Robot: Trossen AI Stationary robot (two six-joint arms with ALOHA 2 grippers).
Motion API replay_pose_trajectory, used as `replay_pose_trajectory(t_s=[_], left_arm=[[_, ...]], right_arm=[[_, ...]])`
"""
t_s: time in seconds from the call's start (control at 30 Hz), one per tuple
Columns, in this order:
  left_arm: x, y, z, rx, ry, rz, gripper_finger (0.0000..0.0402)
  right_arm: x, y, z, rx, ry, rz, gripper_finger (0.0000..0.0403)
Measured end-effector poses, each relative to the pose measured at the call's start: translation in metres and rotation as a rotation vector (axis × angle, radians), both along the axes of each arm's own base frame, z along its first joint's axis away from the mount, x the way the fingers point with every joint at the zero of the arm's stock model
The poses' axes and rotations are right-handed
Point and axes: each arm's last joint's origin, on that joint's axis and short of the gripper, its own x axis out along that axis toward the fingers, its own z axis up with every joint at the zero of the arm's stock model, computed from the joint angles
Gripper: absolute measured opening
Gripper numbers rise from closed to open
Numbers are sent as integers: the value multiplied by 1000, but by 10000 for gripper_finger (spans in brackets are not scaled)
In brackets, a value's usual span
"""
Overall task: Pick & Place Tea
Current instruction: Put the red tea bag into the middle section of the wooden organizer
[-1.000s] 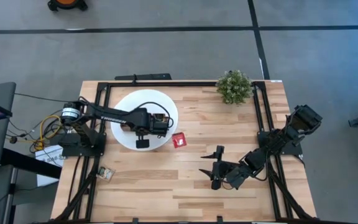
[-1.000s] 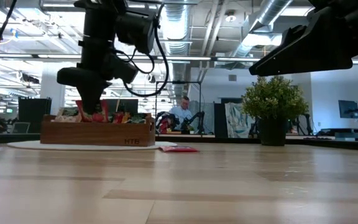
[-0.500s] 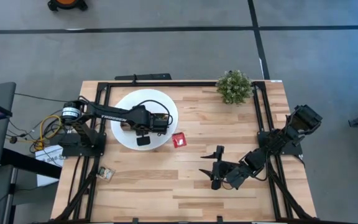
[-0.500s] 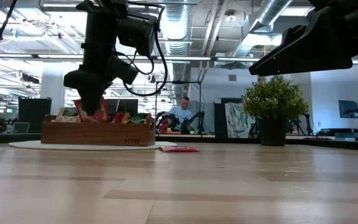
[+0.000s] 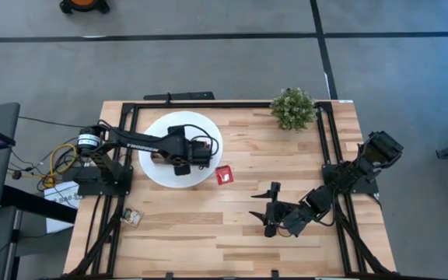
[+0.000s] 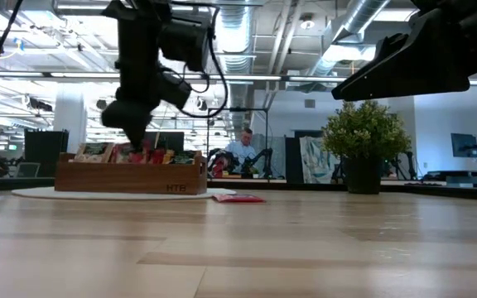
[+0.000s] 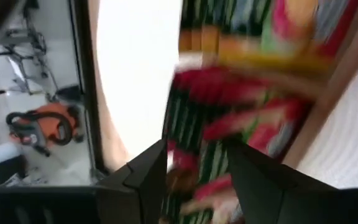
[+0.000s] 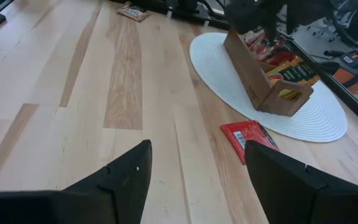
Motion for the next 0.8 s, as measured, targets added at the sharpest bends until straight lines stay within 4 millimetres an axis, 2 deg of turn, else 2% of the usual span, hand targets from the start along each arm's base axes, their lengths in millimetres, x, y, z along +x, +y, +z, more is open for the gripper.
replay_pose_trajectory(t_s=[0.17,0.27,0.57,0.67,0.8], left_arm=[[13,-1,-2,-80,-109,-52,158],[16,-1,0,-25,-128,-64,148],[30,-15,39,0,-223,-91,125],[41,-28,48,-82,-344,-105,119],[56,-61,49,-136,-514,-175,109]], right_arm=[[0,0,0,0,0,0,248],[0,0,0,0,0,0,248],[0,0,0,-1,1,-1,248],[1,-2,-1,-3,11,-1,248],[3,-7,-4,0,49,8,248]])
